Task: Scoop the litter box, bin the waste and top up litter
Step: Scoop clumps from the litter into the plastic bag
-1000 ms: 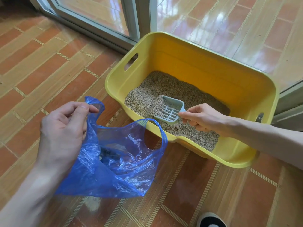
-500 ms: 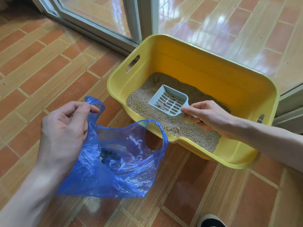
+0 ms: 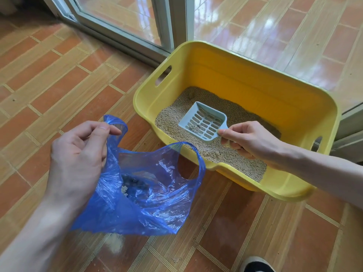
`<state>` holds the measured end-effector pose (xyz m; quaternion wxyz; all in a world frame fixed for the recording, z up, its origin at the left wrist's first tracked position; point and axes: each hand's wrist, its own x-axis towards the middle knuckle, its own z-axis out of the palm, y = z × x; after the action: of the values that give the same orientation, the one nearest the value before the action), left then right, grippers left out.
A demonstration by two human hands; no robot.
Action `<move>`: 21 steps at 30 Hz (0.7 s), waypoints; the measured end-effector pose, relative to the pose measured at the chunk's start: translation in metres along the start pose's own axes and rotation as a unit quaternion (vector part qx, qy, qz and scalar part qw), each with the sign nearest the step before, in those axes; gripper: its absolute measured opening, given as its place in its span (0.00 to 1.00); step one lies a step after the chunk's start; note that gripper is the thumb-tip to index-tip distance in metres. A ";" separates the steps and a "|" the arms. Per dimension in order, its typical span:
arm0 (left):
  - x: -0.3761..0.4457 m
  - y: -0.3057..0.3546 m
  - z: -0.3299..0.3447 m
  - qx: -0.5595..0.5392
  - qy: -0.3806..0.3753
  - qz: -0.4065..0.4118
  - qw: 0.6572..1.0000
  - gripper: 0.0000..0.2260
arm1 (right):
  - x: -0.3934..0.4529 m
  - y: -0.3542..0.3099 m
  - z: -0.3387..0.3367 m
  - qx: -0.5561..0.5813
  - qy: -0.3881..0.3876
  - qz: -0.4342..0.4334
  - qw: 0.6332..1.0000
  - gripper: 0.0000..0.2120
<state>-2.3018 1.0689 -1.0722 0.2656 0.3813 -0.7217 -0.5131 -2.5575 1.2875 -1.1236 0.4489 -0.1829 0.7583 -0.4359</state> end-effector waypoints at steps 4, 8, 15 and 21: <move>-0.003 0.004 -0.005 -0.002 0.001 0.004 1.000 0.13 | -0.014 -0.021 0.011 -0.016 -0.027 -0.018 0.999 0.20; -0.006 0.008 -0.010 -0.003 -0.002 0.010 1.000 0.13 | -0.028 -0.043 0.031 -0.014 -0.070 -0.024 0.997 0.20; -0.012 0.014 -0.019 -0.009 0.017 0.009 1.000 0.14 | -0.031 -0.040 0.086 -0.198 -0.135 -0.069 0.968 0.21; -0.019 0.013 -0.028 0.010 0.012 0.024 1.000 0.14 | -0.023 -0.017 0.140 -0.294 -0.133 -0.110 0.940 0.20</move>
<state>-2.2729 1.0719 -1.0505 0.2826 0.3723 -0.7325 -0.4950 -2.4295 1.2235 -1.1276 0.4213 -0.4451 0.7613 -0.2114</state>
